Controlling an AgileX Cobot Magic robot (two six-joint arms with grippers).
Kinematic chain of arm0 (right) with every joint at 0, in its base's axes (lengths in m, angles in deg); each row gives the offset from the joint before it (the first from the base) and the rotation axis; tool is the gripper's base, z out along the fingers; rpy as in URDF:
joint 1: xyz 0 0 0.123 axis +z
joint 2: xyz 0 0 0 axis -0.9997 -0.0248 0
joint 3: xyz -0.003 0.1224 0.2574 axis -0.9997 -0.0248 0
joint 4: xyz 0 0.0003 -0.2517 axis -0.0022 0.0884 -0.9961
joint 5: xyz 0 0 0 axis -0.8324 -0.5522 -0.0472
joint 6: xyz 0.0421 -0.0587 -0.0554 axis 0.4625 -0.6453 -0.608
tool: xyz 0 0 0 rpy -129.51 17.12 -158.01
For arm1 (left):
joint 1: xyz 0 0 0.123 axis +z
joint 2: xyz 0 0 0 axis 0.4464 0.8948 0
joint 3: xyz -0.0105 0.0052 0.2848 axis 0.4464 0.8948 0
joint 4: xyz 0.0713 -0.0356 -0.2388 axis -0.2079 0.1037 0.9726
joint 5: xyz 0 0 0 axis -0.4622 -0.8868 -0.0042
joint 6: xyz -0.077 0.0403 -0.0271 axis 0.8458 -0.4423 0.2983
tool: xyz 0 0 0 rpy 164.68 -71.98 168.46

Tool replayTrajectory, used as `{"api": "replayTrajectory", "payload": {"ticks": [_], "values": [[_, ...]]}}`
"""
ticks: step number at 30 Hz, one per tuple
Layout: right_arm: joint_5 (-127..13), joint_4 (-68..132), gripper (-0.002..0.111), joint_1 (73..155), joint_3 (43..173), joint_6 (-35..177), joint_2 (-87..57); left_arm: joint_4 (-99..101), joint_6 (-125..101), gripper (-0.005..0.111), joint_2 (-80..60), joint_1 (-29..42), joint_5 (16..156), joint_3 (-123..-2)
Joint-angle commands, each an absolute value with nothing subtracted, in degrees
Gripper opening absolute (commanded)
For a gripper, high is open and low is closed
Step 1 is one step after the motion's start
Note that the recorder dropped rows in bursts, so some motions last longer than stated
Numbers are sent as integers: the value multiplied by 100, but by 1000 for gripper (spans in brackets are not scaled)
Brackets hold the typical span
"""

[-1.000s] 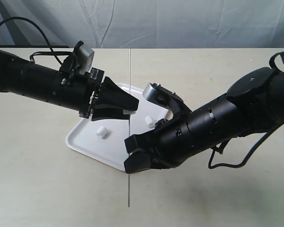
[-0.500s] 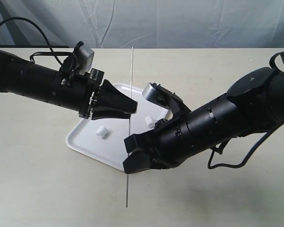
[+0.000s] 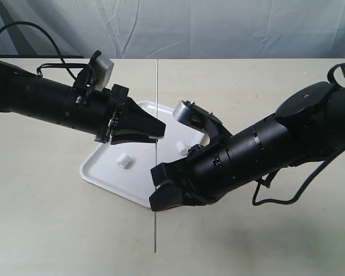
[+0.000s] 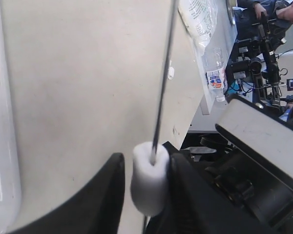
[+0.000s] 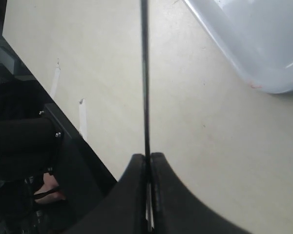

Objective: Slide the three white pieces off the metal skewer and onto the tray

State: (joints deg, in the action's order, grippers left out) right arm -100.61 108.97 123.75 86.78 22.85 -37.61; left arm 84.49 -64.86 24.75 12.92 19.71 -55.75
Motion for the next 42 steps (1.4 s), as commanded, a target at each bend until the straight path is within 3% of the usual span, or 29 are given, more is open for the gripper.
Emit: {"api": "replayTrajectory", "payload": {"ticks": [1,7,30,42], "values": [[-10119,10917,-1,12399,8711,2219,-3749,8493,-6506,31,2421,1261,2022,-5586],[-10119,10917,-1,12399,8711,2219,-3749,8493,-6506,22,2421,1261,2033,-5586],[-10887,10637,-1,12399,8639,2234,-3749,9068,-6551,21,2421,1296,2557,-5586],[-10979,10577,-1,12399,8639,2259,-3749,9356,-6714,21,2421,1691,2281,-5586]]}}
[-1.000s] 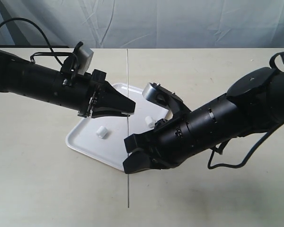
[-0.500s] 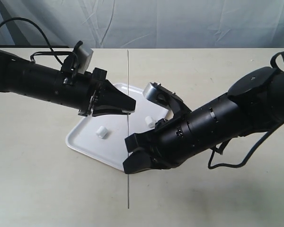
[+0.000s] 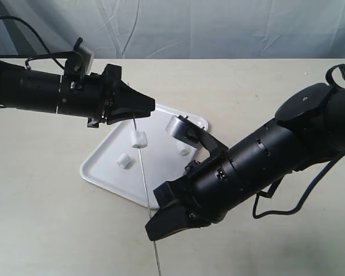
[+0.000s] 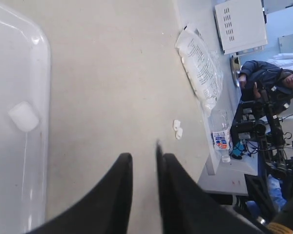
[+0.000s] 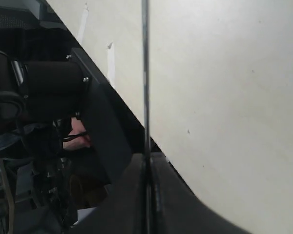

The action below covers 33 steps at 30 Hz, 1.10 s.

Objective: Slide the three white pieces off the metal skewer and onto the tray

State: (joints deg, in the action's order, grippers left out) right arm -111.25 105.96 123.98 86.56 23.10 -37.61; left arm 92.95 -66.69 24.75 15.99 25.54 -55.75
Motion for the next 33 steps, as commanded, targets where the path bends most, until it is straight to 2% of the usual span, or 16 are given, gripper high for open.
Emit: {"api": "replayTrajectory", "payload": {"ticks": [1,4,11,33], "values": [[-10954,10588,-1,12399,8639,2259,-3749,9319,-6714,21,2421,1719,2225,-5586],[-10977,10600,-1,12399,8639,2259,-3749,9135,-6714,23,2421,1731,2043,-5586],[-10740,10621,-1,12399,8650,2259,-3749,8667,-6614,37,2421,1731,1816,-5586],[-10308,10929,-1,12399,8661,2225,-3749,8456,-6460,35,2421,1682,1612,-5586]]}}
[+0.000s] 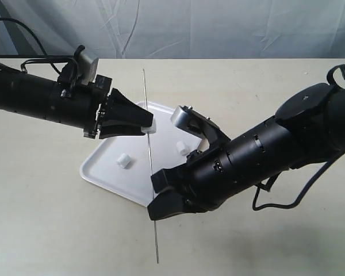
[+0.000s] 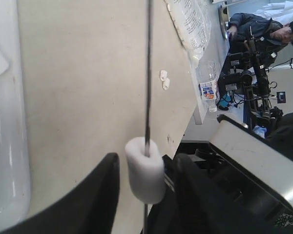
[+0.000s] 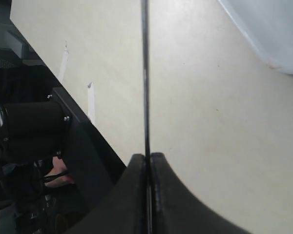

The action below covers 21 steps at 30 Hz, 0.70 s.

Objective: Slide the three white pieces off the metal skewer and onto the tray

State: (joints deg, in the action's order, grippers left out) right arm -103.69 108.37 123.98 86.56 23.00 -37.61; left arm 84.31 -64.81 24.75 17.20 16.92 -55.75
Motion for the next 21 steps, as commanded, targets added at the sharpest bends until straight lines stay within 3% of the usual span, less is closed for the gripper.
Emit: {"api": "replayTrajectory", "payload": {"ticks": [1,14,18,21], "values": [[-10304,10970,-1,12399,8661,2213,-3749,8456,-6460,35,2421,1655,1612,-5586],[-10344,11052,-1,12399,8661,2151,-3749,8655,-6508,34,2421,1492,1612,-5586],[-10378,11036,-1,12399,8661,2151,-3749,8668,-6508,16,2421,1492,1612,-5586],[-10391,11016,-1,12399,8661,2151,-3749,8668,-6508,15,2421,1492,1612,-5586]]}}
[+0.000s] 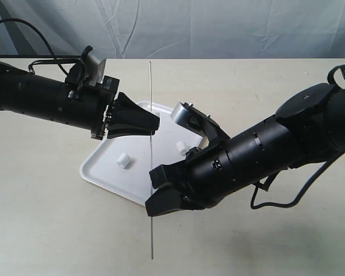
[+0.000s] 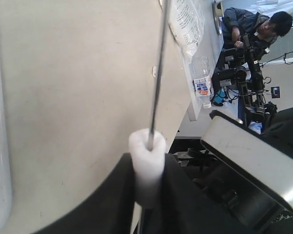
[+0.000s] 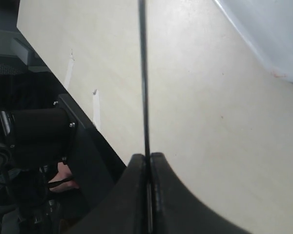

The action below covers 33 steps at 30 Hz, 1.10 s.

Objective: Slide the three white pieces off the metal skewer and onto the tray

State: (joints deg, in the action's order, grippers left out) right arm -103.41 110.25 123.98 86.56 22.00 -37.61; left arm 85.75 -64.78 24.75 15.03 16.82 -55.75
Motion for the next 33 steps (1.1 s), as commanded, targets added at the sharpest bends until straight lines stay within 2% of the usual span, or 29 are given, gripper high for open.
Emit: {"api": "replayTrajectory", "payload": {"ticks": [1,21,28,33], "values": [[-10391,11016,-1,12399,8661,2151,-3749,8668,-6508,15,2421,1492,1612,-5586],[-10984,10471,-1,12410,8647,2276,-3749,9497,-6531,14,2421,1492,2106,-5586],[-10765,10470,-1,13137,8647,2381,-3749,9840,-6780,12,2421,1492,2304,-5586],[-10807,10447,-1,13202,8647,2530,-3749,9839,-6801,12,2421,1523,2304,-5586]]}}
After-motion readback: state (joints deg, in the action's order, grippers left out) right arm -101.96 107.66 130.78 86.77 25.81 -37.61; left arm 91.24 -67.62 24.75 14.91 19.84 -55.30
